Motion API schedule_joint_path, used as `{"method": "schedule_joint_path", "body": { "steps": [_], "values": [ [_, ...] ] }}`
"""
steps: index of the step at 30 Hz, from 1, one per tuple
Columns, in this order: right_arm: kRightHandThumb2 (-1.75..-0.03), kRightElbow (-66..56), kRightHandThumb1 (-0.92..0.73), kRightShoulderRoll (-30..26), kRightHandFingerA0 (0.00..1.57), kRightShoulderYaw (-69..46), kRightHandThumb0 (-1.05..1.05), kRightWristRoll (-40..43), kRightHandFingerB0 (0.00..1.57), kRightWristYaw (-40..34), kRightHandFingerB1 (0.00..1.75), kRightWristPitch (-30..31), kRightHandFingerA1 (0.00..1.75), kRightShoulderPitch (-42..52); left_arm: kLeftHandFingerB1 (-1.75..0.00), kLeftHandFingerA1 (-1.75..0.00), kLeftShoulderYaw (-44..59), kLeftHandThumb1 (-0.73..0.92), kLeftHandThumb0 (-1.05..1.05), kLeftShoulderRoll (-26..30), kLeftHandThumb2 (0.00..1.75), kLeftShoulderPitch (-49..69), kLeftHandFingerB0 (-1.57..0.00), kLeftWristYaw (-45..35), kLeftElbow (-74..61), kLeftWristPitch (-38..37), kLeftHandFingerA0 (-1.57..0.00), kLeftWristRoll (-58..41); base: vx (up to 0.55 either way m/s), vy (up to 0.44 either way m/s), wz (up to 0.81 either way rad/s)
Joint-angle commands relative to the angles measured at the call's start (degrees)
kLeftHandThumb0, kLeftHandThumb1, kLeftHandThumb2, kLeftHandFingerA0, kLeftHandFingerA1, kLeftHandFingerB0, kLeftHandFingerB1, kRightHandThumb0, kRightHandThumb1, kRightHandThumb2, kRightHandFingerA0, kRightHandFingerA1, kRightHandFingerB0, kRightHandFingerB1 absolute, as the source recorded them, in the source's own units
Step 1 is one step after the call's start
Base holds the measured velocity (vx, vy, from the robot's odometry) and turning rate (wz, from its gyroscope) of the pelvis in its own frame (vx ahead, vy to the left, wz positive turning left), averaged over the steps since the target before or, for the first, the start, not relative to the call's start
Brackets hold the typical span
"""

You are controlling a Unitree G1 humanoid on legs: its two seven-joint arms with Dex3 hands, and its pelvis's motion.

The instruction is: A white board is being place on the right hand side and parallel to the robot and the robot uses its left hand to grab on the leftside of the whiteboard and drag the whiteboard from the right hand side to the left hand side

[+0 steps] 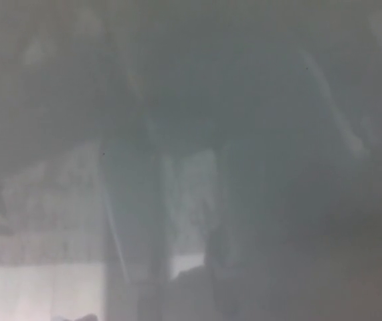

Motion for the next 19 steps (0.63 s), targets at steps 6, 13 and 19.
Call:
{"method": "schedule_joint_path", "body": {
  "steps": [6, 13, 19],
  "values": [
    [-0.63, 0.51, -0.75, -0.87, 0.87, 0.48, -0.81, -0.46, 0.53, -0.89, 0.53, 0.49, 0.86, -0.6, -0.22, -1.11, -0.09, 0.68, -0.51, 0.3, 0.6, 0.42, 0.0, 1.84, -1.68, 1.35, -0.37, 0.56, 0.0, 0.0, 0.0],
    [-0.63, 0.69, -0.74, -0.96, 0.88, 0.75, -0.83, -0.71, 0.53, -1.05, 0.53, 0.44, 0.82, -0.92, -0.16, -0.98, -0.09, 0.57, -0.62, 0.55, 0.84, -1.29, 0.0, 0.65, 2.19, -1.06, -0.47, 0.47, 0.0, 0.0, 0.0],
    [-0.62, 0.72, -0.73, -0.81, 0.91, 0.58, -0.83, -0.43, 0.53, -1.26, 0.53, 0.5, 0.81, -2.16, -0.18, -0.88, -0.19, 0.57, -0.55, 0.97, 0.85, -2.3, 0.0, 1.8, -0.3, 1.07, -0.43, 0.49, 0.0, 0.0, 0.0]
  ]
}}
